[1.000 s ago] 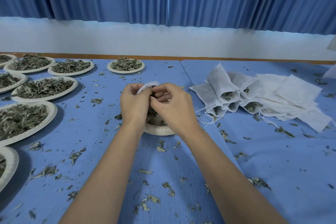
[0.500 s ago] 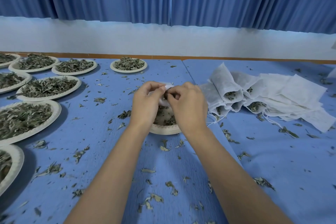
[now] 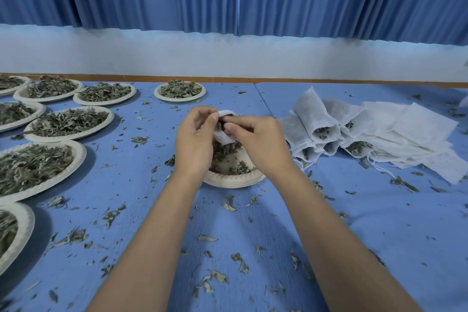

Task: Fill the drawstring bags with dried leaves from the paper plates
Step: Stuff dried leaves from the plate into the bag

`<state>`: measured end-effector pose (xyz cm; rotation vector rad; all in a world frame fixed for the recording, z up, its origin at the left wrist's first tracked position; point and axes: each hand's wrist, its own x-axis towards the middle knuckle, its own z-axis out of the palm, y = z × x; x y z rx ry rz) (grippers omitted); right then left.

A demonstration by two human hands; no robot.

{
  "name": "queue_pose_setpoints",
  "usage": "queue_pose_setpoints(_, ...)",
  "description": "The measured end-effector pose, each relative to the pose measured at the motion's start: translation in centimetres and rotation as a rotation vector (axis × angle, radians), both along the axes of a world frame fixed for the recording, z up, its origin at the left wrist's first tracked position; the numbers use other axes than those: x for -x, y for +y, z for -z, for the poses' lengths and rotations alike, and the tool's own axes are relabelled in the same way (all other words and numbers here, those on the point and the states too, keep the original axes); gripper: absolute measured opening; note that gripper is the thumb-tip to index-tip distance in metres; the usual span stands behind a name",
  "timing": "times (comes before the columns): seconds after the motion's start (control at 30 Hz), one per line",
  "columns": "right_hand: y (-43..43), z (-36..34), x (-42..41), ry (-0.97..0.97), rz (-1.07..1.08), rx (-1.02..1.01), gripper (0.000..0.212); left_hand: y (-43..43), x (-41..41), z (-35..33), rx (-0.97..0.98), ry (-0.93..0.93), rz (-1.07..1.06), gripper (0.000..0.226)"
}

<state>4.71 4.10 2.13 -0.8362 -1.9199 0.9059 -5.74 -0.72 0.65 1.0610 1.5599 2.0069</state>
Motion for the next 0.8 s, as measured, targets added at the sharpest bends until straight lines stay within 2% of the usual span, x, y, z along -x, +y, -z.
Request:
queue_pose_setpoints(0.13, 0.1, -0.2, -0.4, 0.169, -0.106, 0.173, 0.016, -0.1, 0.5, -0.1, -0.051, -0.075, -0.037, 0.017)
queue_pose_setpoints(0.2, 0.1, -0.6, -0.7, 0.26, -0.056, 0.228, 0.021, -0.2, 0.6, -0.5, -0.101, -0.121, -0.07, 0.019)
queue_pose_setpoints(0.23, 0.2, -0.6, -1.1, 0.219, -0.008, 0.21, 0.023, -0.2, 0.7, -0.7, -0.122, -0.143, -0.077, 0.019)
queue_pose_setpoints(0.3, 0.5, -0.8, -1.6, -0.083, 0.037, 0.071, 0.028, -0.3, 0.9, -1.0, -0.157, -0.169, -0.074, 0.018)
queue_pose_setpoints(0.4, 0.2, -1.0, -1.5, -0.576, -0.058, -0.044, 0.029, -0.4, 1.0, -1.2, -0.171, -0.175, -0.068, 0.017)
queue_pose_setpoints(0.47, 0.0, -0.8, -0.9, -0.82, -0.082, -0.127, 0.019, -0.4, 1.0, -1.4, -0.171, -0.18, -0.063, 0.018)
queue_pose_setpoints(0.53, 0.2, -0.1, -0.5, -0.954, -0.119, -0.219, 0.017, -0.5, 1.2, -1.5, -0.181, -0.192, -0.074, 0.018)
queue_pose_setpoints(0.63, 0.6, 0.7, -0.5, -0.938, -0.116, -0.24, 0.022, -0.7, 1.4, -1.7, -0.176, -0.183, -0.097, 0.019)
queue_pose_setpoints(0.8, 0.9, 1.1, -0.1, -0.617, -0.099, -0.039, 0.029, -0.7, 1.2, -1.6, -0.176, -0.208, -0.108, 0.019)
